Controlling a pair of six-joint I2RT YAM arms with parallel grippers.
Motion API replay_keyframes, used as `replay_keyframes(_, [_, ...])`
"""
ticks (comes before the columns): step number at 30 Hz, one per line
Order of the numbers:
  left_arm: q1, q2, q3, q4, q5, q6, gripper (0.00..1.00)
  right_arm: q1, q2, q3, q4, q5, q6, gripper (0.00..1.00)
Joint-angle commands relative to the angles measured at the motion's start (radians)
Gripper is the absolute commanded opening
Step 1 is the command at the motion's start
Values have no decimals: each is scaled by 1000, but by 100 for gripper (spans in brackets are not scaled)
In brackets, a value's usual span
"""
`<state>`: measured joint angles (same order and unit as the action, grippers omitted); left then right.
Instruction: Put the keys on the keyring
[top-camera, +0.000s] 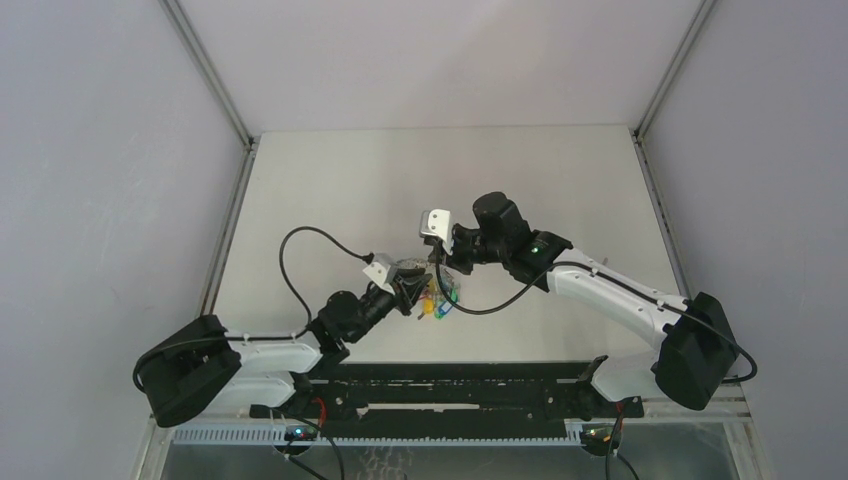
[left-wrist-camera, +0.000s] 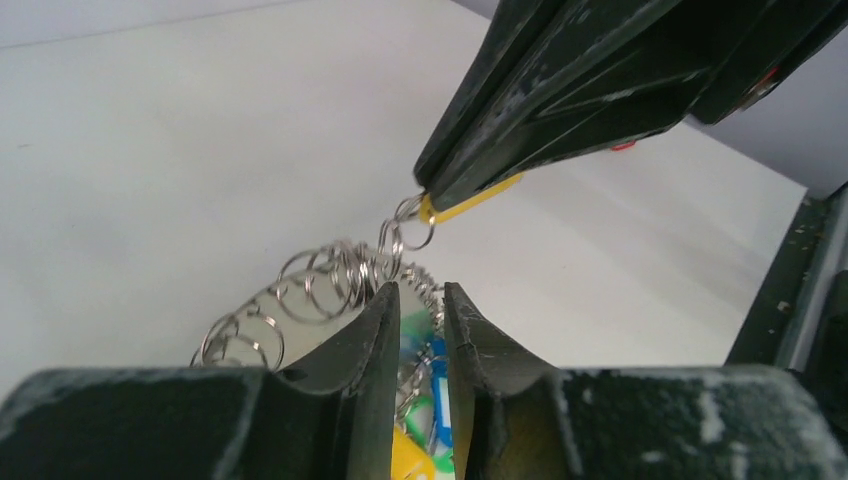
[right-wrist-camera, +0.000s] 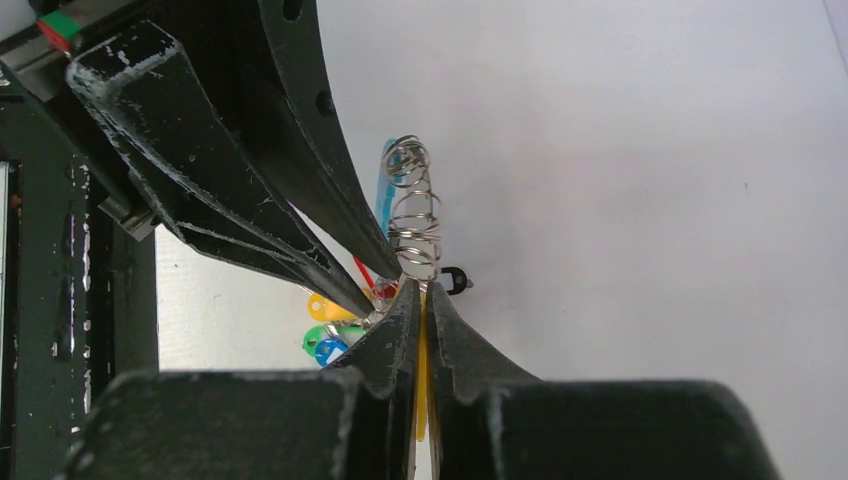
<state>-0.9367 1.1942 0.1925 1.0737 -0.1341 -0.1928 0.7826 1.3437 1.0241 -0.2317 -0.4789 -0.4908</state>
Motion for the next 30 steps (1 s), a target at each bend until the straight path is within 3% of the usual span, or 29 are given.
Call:
replay_keyframes(1, [-3, -32, -30, 9, -46, 62, 28, 10, -12, 51, 17, -6, 13, 0])
replay_keyframes(9, [-4, -35, -37, 38, -12, 106, 33, 18, -20, 51, 15, -8, 14, 0])
replay_keyframes(24, [-4, 46, -103, 299, 37, 255, 41, 33, -37, 51, -5, -16, -2, 0])
replay_keyframes(30, [-4, 75, -81, 312, 62, 290, 42, 35, -41, 51, -13, -17, -6, 0])
